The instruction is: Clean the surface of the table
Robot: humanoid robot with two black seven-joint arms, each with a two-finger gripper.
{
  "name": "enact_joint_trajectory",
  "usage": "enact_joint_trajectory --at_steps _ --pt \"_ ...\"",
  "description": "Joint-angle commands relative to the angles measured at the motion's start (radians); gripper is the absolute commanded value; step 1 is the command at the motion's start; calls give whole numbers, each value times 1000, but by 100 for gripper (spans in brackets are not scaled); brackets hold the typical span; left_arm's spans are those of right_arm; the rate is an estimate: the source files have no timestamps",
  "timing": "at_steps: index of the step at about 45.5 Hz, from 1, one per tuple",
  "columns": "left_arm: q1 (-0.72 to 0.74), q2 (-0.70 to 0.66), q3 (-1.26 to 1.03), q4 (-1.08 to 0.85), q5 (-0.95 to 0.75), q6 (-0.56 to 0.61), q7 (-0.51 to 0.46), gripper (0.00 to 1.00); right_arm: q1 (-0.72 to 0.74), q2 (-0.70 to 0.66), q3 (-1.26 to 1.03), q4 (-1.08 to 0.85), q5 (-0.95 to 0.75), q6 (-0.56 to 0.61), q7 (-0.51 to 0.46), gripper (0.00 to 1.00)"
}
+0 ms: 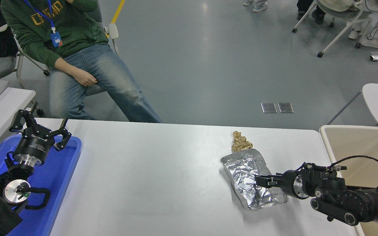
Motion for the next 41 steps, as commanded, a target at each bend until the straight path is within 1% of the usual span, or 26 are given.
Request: enact_joint_trajectory --at_steps 1,4,11,20,25,31,32,41 --pt "0 0 0 0 0 0 0 100 9 8 8 -14 6 69 -13 21" --pt "0 0 0 0 0 0 0 100 13 7 18 -11 13 92 -27 0" --pt "0 0 0 0 0 0 0 100 15 -2 93 -3 19 170 -74 0" --pt "0 0 0 0 0 0 0 100 16 -25 139 12 59 195 -100 0" --pt "0 0 0 0 0 0 0 100 24 -67 147 34 84 196 -100 0" --pt "0 0 0 0 0 0 0 100 42 -146 147 93 122 201 -100 0" --pt "0 0 0 0 0 0 0 100 53 -184 147 121 142 210 -100 0" --pt "0 -1 0 0 0 0 0 100 96 -338 147 198 229 244 -99 0"
